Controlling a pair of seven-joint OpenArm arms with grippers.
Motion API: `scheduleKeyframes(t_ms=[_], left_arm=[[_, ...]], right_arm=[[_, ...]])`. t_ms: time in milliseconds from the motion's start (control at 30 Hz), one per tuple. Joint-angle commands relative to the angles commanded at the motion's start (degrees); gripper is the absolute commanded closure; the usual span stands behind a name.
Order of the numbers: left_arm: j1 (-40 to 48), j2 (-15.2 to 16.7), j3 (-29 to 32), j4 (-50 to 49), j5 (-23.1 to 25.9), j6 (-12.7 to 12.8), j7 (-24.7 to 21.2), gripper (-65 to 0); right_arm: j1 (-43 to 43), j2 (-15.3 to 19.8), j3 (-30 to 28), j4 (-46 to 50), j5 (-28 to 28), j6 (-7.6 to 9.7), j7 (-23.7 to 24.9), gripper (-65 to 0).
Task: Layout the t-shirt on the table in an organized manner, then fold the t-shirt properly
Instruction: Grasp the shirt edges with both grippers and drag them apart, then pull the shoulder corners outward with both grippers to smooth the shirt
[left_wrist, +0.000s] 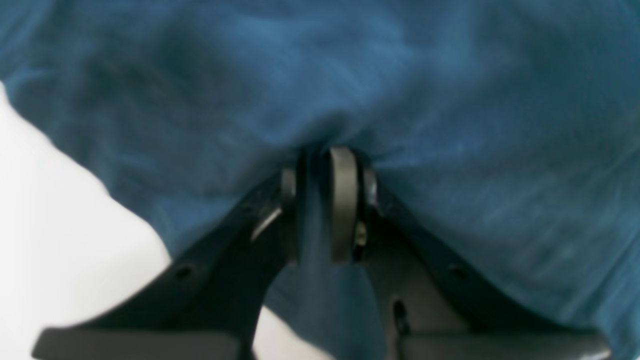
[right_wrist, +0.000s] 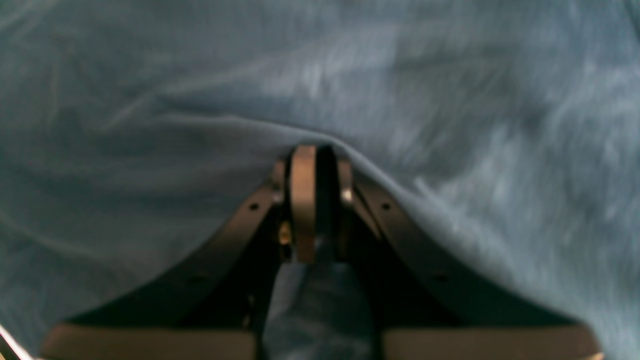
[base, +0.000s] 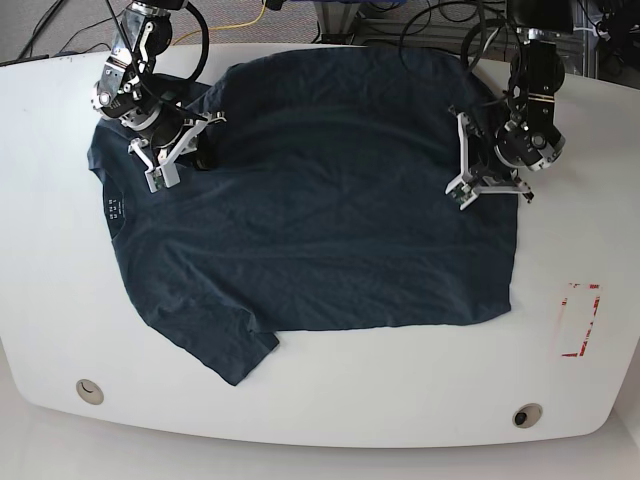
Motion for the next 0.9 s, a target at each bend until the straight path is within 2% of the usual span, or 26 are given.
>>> scheduleKeyframes(t_ms=[267,433,633,733,833,900], left_arm=[[-9.7,-3.6,0.0,-11.9,0.4,0.0,-3.3,-6.8],[-15.6,-4.2,0.0,-19.0,0.6,0.0,-7.2,-6.8],[-19.6,-5.8,0.2,-22.7,0.4,0.0,-8.4,-6.8],[-20.0,-5.8,0.2,-22.5,0.3,0.0,-8.2,-6.8],[-20.0,-6.0,0.2,-20.0,0.3,0.0,-7.0,-6.8],[-19.8,-6.0,0.0,-16.7,0.3,0.0,-5.2,-6.9]], right_arm=[[6.2,0.1,0.0,-3.2,-0.1,0.0,0.0,-5.4],[11.3,0.1,0.0,-8.0,-0.1,0.0,0.0,-5.5],[16.2,0.1,0.0,-12.0,-0.1,0.0,0.0,-5.9],[17.1,0.1,0.0,-10.5,-0.1,0.0,-0.1,-11.4],[17.1,-0.1,0.0,-4.9,0.0,0.0,-1.7,-23.3],[17.0,-0.3,0.0,-0.4,0.1,0.0,-4.5,-31.5]])
